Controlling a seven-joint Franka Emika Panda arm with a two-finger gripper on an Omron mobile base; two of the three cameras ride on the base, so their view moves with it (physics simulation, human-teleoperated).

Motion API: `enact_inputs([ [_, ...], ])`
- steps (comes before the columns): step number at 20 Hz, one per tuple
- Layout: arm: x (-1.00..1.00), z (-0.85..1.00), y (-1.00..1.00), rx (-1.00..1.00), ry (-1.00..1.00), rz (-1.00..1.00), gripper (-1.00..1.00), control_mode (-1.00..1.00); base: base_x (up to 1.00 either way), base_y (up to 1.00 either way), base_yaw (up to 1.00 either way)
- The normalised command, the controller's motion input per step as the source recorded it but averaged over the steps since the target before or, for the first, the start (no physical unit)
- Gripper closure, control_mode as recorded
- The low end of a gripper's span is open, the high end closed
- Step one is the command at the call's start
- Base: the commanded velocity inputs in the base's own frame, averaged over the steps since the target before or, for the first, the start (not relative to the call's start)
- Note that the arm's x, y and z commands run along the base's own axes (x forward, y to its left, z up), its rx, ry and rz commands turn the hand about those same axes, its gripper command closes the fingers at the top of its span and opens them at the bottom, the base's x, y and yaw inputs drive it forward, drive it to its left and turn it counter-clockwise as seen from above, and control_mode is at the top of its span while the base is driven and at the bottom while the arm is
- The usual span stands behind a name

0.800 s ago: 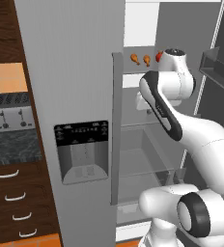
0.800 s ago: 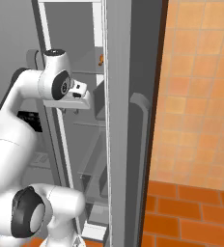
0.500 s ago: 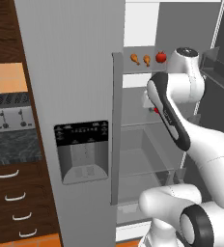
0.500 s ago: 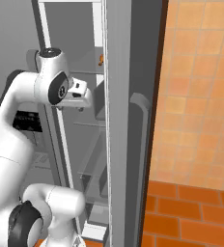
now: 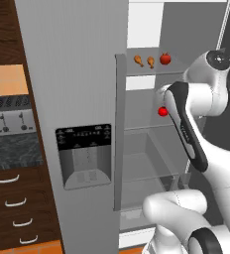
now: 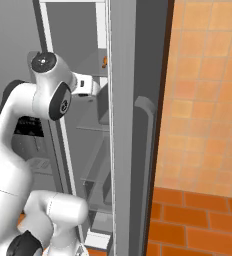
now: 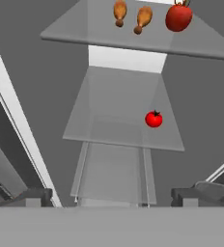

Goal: Place one tomato and one chicken drumstick in each tupperware on the nearby counter, to pack two identical lunches.

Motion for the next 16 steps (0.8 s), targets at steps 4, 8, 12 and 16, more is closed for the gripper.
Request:
enact_inputs([
  [4, 0.35, 0.57, 0.0, 0.0, -0.14, -0.01, -1.0, -1.0, 0.0, 0.0, 0.0],
  [8, 0.5, 0.4, 0.0, 0.1, -0.03, -0.17, -1.0, -1.0, 0.0, 0.0, 0.0],
  [12, 0.83, 0.24, -0.06, 0.1, 0.0, -0.15, -1.0, -1.0, 0.0, 0.0, 0.0],
  [16, 0.83, 0.11, -0.18, 0.1, 0.0, -0.07, -1.0, -1.0, 0.0, 0.0, 0.0],
])
